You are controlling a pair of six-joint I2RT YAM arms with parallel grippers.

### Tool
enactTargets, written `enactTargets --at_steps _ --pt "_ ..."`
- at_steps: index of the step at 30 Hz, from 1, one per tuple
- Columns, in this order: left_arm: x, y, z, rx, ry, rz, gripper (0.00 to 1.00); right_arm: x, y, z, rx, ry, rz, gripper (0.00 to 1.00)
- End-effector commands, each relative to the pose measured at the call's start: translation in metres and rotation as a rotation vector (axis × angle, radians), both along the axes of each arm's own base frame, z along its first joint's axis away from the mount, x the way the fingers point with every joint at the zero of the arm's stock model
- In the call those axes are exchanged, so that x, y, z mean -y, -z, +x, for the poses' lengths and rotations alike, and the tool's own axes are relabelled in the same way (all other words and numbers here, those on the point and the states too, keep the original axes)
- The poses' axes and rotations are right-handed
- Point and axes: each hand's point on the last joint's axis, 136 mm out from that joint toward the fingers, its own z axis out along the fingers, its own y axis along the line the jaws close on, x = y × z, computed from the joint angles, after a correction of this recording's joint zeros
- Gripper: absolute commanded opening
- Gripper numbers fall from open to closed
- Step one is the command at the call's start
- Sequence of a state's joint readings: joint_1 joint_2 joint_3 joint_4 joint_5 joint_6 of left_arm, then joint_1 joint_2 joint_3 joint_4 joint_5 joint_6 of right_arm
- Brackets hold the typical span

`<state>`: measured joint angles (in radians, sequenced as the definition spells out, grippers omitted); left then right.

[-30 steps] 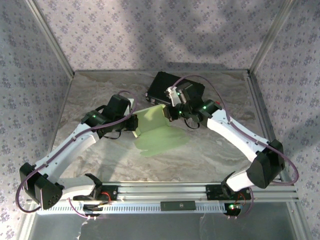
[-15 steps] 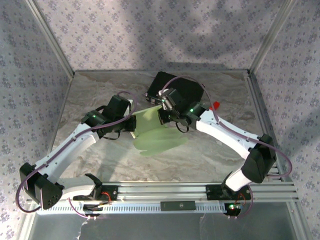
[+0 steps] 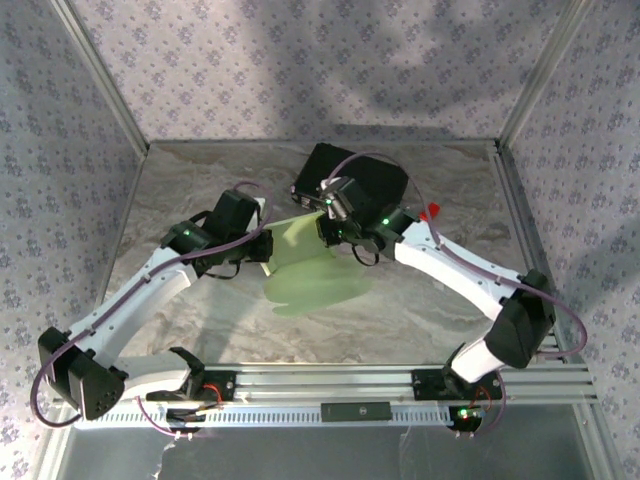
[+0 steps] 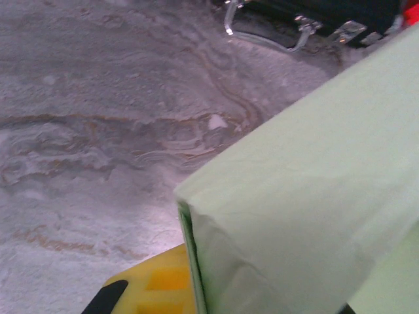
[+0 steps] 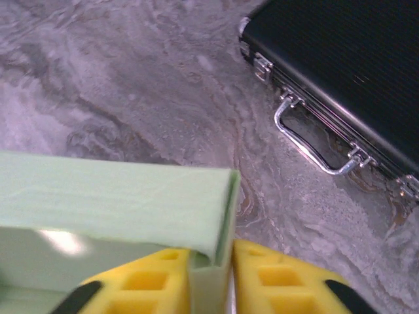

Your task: Fold the paper box

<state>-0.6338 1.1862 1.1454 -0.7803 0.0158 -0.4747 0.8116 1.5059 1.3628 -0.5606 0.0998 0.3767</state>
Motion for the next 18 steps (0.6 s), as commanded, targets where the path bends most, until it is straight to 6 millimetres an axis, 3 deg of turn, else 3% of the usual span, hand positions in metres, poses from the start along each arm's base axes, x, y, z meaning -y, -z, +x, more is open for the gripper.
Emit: enactTargets --at_steps 1,9,11,18 --pt "0.018 -0.031 0.002 0.082 0.073 -0.126 0.0 -0.011 -0.017 -0.015 -0.015 -0.121 0.114 0.33" --pt "0.016 -0.024 0.004 0.066 0.072 -0.112 0.0 0.008 -0.036 -0.026 -0.02 -0.196 0.21 0.52" --pt "0.016 -0.023 0.005 0.065 0.068 -0.105 0.0 0.013 -0.043 -0.029 -0.008 -0.198 0.206 0.53" --pt "0.014 -0.022 0.005 0.066 0.062 -0.096 0.0 0.041 -0.035 -0.026 0.031 -0.097 0.113 0.54"
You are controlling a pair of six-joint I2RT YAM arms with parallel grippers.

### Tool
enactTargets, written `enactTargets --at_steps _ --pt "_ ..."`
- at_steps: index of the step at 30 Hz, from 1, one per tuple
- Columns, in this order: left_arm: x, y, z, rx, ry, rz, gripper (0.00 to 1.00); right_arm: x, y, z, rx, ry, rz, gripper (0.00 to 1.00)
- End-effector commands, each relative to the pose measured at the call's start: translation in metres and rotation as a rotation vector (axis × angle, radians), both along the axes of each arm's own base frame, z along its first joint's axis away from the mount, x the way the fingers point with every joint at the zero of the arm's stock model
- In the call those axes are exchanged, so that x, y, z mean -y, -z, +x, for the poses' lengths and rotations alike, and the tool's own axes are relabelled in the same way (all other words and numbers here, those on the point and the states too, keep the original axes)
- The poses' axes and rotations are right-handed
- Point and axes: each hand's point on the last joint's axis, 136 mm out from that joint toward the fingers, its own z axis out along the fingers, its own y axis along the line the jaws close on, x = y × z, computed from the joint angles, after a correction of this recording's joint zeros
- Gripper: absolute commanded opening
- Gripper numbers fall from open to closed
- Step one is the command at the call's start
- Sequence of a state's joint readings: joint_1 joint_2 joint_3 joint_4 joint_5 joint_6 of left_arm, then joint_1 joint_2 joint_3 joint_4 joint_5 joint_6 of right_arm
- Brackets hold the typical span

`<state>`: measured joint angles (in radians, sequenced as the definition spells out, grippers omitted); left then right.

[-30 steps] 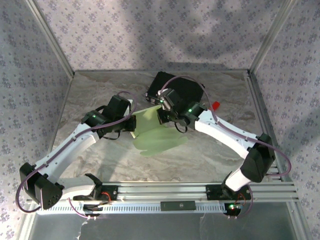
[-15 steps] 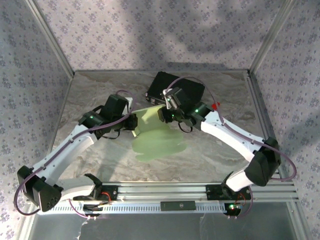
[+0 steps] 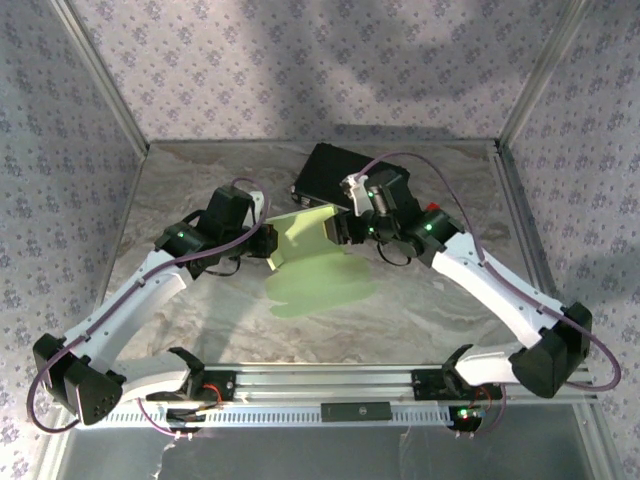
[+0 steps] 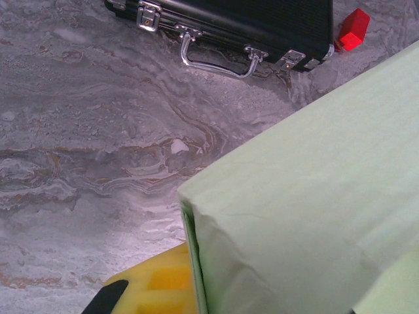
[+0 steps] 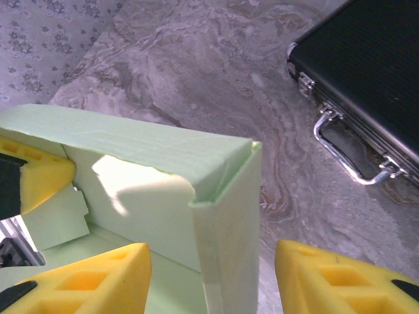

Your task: Fold the paper box

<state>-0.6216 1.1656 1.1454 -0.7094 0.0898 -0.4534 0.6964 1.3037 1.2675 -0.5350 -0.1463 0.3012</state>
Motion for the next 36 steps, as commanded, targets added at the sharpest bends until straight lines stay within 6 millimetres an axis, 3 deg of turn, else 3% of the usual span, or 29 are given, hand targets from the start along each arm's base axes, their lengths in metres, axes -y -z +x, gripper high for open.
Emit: enactTargets --at_steps 1,5,22,36 --pt "0.001 -0.005 0.002 0.017 0.01 -0.01 0.0 0.012 0.01 -0.004 0.0 0.019 -0.059 0.52" --pt "0.001 -0.006 0.002 0.015 0.013 -0.01 0.0 0.006 0.022 -0.003 -0.021 -0.003 -0.066 0.38" --pt "0.004 -0.014 0.0 0.029 0.023 -0.029 0.0 -0.009 0.043 0.005 -0.049 -0.024 -0.091 0.22" --pt "0.007 -0.013 0.001 0.026 0.029 -0.033 0.0 -0.025 0.063 0.016 -0.031 0.124 -0.261 0.08"
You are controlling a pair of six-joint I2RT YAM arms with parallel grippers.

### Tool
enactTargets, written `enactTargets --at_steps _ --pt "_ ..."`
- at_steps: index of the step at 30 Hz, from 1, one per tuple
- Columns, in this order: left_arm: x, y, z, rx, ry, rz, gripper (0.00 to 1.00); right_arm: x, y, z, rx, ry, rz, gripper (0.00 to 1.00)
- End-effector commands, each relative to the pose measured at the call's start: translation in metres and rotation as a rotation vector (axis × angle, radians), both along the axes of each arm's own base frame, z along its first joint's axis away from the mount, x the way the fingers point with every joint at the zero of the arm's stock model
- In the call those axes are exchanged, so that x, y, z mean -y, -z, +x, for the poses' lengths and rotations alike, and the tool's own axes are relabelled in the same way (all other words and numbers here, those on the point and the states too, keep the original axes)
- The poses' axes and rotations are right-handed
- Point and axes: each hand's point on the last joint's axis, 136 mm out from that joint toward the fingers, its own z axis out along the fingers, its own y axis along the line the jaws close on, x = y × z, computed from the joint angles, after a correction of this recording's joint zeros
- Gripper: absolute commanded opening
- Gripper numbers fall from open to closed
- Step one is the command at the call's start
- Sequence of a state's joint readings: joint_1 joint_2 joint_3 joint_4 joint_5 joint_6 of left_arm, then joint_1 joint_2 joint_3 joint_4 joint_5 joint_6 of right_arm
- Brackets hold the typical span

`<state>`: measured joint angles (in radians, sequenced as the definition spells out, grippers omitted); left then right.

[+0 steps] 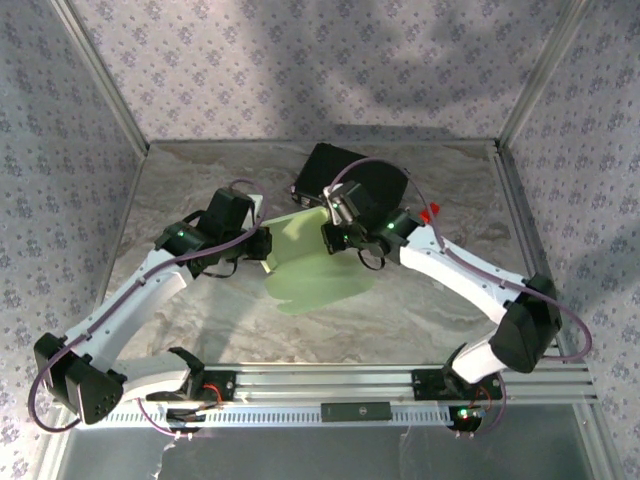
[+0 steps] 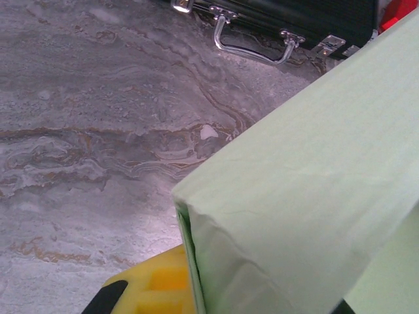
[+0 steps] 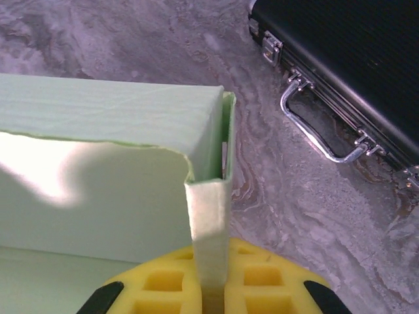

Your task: Fold the paper box

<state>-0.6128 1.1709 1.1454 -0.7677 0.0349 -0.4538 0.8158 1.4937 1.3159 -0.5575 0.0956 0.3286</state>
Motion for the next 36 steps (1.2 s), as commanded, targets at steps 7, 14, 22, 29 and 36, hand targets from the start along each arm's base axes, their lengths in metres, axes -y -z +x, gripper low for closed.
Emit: enactTargets --at_steps 7,14,22,29,36 --pt "0.022 -0.022 0.001 0.053 0.073 -0.102 0.0 -0.012 0.011 -0.001 -0.004 0.083 -0.064 0.02" --pt "0.022 -0.023 0.001 0.057 0.072 -0.103 0.0 -0.005 0.015 0.0 0.008 0.19 -0.127 0.0" --pt "0.019 -0.028 0.001 0.071 0.061 -0.103 0.29 0.005 0.018 -0.001 0.005 0.253 -0.154 0.0" --pt "0.016 -0.055 -0.01 0.126 0.063 -0.13 0.62 0.018 0.015 0.001 -0.014 0.28 -0.149 0.0" --pt "0.009 -0.064 -0.017 0.153 0.062 -0.114 0.67 0.036 0.012 0.005 -0.036 0.33 -0.143 0.0"
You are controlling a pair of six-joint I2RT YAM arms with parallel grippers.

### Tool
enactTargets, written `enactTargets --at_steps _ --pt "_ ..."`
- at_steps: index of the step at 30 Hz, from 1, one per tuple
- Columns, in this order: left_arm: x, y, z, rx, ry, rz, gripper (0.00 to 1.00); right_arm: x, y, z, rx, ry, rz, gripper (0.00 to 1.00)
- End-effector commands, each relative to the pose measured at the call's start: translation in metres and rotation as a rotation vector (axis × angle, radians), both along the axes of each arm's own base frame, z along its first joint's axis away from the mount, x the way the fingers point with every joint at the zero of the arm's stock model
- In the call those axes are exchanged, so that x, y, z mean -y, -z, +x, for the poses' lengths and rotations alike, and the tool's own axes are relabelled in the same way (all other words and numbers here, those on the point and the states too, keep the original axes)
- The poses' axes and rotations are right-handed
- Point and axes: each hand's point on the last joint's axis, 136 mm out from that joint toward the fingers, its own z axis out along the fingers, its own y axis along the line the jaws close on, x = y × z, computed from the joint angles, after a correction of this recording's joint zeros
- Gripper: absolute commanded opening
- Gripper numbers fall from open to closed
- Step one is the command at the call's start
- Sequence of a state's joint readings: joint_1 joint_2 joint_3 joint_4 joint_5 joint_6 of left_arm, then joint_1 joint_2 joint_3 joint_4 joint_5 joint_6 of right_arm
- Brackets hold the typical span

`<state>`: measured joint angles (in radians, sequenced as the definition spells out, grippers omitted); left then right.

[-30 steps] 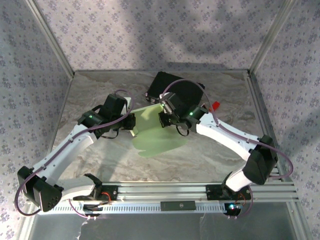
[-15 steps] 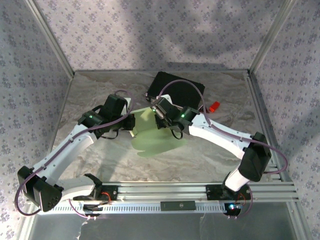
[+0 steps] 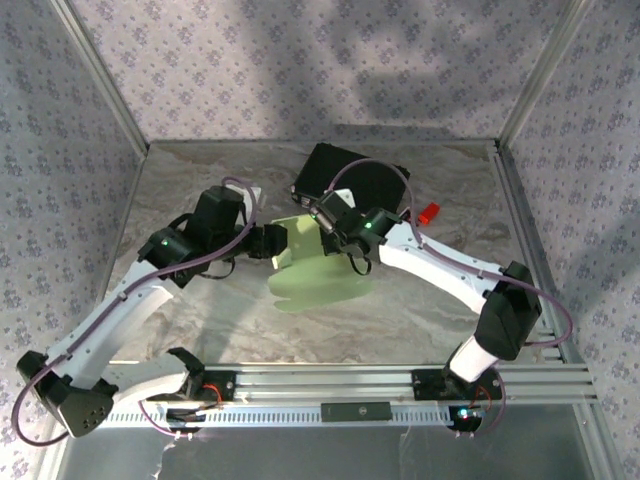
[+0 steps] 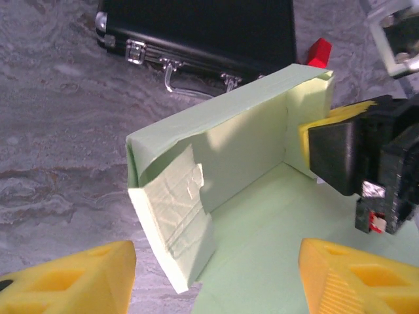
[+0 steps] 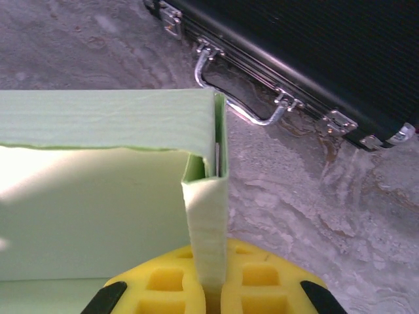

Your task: Fold the paper box

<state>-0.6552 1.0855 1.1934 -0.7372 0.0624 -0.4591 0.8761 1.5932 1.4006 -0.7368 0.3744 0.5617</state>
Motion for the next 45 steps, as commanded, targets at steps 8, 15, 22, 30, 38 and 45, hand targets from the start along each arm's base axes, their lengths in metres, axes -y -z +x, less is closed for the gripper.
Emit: enactTargets --at_steps 8,15,22,30,38,45 --pt "-0.03 0.022 0.005 0.087 -0.068 0.065 0.48 0.022 -0.017 -0.009 0.004 0.084 0.063 0.0" --pt "-0.013 0.028 0.017 0.084 0.013 -0.12 0.35 0.021 -0.015 -0.015 -0.004 0.072 0.077 0.0" --pt "-0.001 0.011 0.007 0.119 0.128 -0.302 0.31 0.015 -0.013 -0.017 -0.017 0.043 0.109 0.0" --pt "0.002 0.014 0.007 0.101 0.174 -0.327 0.3 0.006 -0.016 -0.016 -0.039 -0.008 0.159 0.0" --pt "0.007 0.016 0.008 0.088 0.19 -0.347 0.3 0.004 -0.014 -0.015 -0.044 -0.013 0.156 0.0" --pt "0.007 0.02 0.009 0.084 0.186 -0.348 0.25 -0.002 -0.015 -0.015 -0.045 -0.025 0.155 0.0"
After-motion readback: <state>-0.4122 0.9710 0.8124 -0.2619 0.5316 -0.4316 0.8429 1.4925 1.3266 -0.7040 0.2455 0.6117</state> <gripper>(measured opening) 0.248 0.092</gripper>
